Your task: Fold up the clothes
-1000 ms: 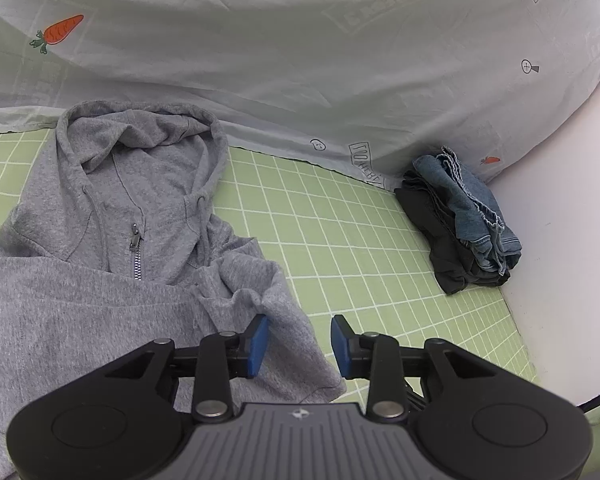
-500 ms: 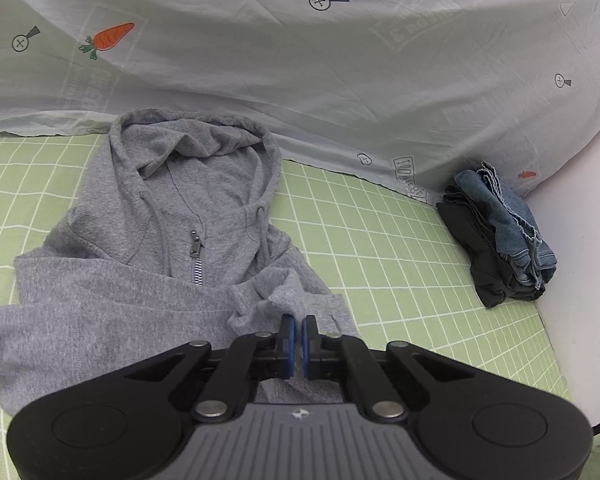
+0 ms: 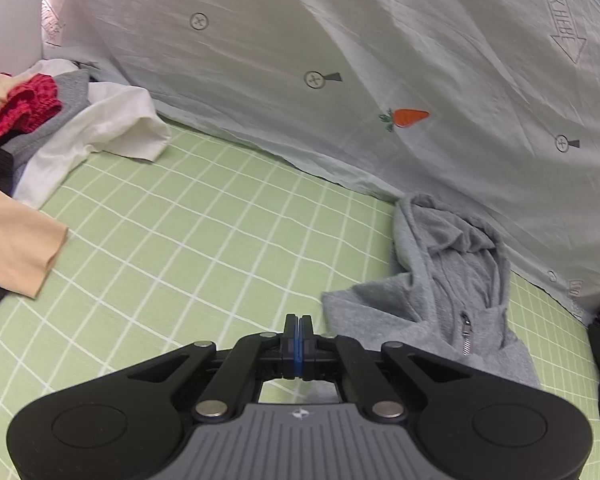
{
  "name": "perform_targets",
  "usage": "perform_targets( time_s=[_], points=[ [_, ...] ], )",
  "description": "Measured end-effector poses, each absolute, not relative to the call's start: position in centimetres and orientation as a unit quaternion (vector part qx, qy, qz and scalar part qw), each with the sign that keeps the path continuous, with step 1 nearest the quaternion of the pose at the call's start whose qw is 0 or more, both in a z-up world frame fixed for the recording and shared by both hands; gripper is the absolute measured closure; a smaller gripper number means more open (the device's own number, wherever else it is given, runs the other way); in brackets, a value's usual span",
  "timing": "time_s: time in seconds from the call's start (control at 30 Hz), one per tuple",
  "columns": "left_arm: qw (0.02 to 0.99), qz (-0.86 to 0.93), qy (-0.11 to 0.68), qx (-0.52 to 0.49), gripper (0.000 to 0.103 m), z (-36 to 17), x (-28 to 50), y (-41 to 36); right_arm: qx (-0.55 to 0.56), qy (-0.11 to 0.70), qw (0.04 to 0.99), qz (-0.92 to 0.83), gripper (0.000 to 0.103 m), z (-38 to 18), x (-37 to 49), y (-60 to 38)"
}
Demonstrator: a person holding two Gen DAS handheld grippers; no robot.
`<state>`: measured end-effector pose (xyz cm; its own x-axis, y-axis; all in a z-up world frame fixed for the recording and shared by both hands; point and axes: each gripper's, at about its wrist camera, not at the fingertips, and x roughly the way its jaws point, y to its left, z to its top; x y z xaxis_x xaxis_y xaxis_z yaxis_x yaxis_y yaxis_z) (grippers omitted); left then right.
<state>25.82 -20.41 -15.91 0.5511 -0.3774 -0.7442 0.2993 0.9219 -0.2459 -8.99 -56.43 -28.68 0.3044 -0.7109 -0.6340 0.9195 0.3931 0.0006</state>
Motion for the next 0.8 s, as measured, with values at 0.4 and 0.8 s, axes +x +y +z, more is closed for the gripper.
perform_targets(
  time_s=[0.4, 0.8],
  points=[
    [0.817, -0.378, 0.422, 0.111, 0.059, -18.0, 18.0, -28.3, 0.177, 0.294, 0.82, -0.459, 0.0, -27.0, -6.1, -54.5],
    [0.829, -0.351, 0.37, 0.231, 0.063, -21.9, 16.9, -31.0, 0.139, 0.314, 0.845, -0.41, 0.0, -26.5, -3.6, -52.3]
  ],
)
